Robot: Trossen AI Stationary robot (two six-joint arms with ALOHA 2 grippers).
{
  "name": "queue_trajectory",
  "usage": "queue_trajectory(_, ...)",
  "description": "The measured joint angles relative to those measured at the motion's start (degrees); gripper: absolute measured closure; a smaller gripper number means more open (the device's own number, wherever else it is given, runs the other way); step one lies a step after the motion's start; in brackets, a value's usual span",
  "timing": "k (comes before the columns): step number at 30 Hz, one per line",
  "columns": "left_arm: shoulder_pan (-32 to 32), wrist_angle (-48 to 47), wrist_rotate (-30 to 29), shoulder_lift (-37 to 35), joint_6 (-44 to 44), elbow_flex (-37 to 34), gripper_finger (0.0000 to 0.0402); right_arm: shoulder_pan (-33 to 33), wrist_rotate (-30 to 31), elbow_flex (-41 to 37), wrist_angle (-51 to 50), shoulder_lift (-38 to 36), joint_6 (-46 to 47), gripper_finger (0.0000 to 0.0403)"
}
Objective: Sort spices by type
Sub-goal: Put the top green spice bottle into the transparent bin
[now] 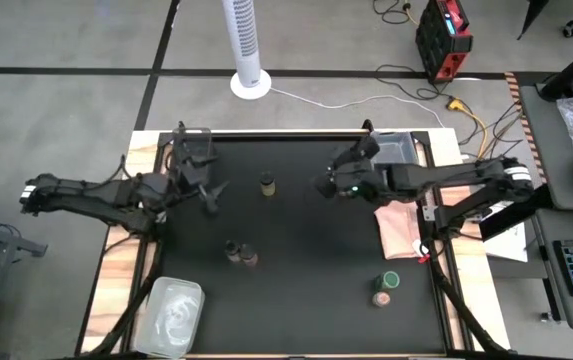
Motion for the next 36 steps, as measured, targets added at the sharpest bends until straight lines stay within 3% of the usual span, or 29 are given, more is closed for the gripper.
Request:
queue_trajectory(5, 4.4, 6.9, 2.9, -1.0, 7.9, -5.1, 0.0082, 0.1, 16.3, 2.7, -2.2, 3.8, -1.8, 0.0283)
queue_trajectory(9, 11.1, 24.5, 10.8, -1.2, 16.4, -11.4, 0.0082, -1.2, 16.7, 2.9, 0.2, 6.4, 6.8, 0.0276)
queue_trajectory(12, 15.4, 34.9, 18.0, -0.3, 14.5, -13.5, 0.0082, -3.2, 13.5, 2.9, 0.7, 9.0, 12.8, 0.0269)
queue_trajectory(16, 16.2, 32.1, 19.9, -0.5, 6.2, -12.4, 0.0082, -6.9, 1.4, 4.3, -4.1, 10.6, 18.1, 0.0256)
queue_trajectory(19, 15.5, 27.4, 23.5, -0.5, -2.6, -11.5, 0.0082, -10.5, -12.1, 9.5, -20.8, 10.8, 31.2, 0.0245)
queue_trajectory(21, 15.0, 23.9, 29.3, -0.5, -7.3, -11.3, 0.0082, -12.0, -18.2, 12.9, -30.9, 10.9, 37.9, 0.0235)
queue_trajectory(25, 13.8, 23.5, 41.4, -0.5, -9.5, -12.1, 0.0082, -11.4, -18.8, 17.4, -46.5, 10.6, 45.4, 0.021)
queue_trajectory(27, 13.9, 25.0, 41.3, -0.3, -7.5, -12.2, 0.0082, -11.8, -16.9, 18.5, -49.0, 10.1, 45.5, 0.0195)
queue_trajectory(30, 14.7, 26.6, 32.7, -0.4, -2.2, -10.7, 0.0082, -16.0, -19.2, 19.0, -45.7, 9.7, 40.0, 0.0172)
queue_trajectory(33, 15.3, 26.7, 24.6, 0.0, 3.6, -8.6, 0.0082, -20.5, -27.3, 17.7, -38.6, 10.4, 33.3, 0.0149)
queue_trajectory(36, 15.7, 26.2, 24.2, 0.9, 7.9, -7.7, 0.0082, -23.9, -35.6, 16.8, -34.7, 12.7, 29.9, 0.0126)
